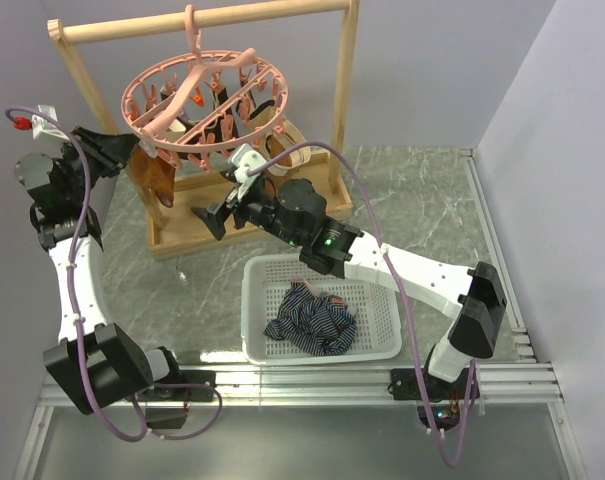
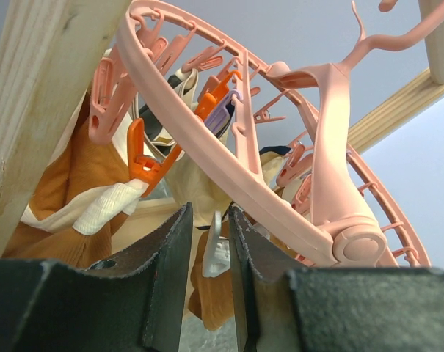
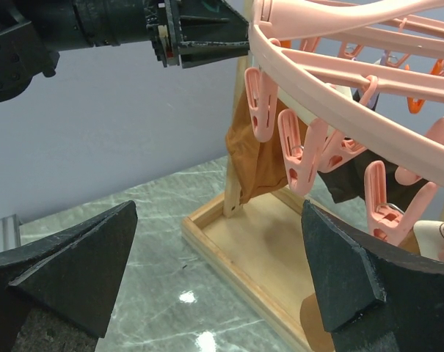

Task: Clip the underwear to the hanger

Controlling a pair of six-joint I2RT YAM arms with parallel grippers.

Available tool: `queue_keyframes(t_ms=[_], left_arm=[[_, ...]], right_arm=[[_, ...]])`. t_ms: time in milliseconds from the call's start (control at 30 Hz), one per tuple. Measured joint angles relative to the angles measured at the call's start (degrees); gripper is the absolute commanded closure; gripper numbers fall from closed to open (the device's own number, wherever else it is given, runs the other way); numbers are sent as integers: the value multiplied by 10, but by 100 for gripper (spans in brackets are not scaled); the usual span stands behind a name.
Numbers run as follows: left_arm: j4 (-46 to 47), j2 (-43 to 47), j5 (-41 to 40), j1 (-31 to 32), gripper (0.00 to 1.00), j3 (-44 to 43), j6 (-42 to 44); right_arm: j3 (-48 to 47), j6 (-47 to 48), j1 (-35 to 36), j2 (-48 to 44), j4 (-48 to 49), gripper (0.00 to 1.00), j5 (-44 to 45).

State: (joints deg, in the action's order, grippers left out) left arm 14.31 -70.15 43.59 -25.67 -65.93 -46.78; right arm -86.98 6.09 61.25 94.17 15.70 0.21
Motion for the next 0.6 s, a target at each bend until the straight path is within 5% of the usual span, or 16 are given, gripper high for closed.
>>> queue_keyframes(t_ms=[233,433,600], left_arm=[[8,-16,3,4,74,-4,-7],[9,-20,12,6,100,-7,-11],[9,-19,19,8,100,-9,-23]], right_arm=[[0,0,0,3,7,0,-2],[1,-1,0,13,29,2,-2],[1,-9,0,25,59,7,2]])
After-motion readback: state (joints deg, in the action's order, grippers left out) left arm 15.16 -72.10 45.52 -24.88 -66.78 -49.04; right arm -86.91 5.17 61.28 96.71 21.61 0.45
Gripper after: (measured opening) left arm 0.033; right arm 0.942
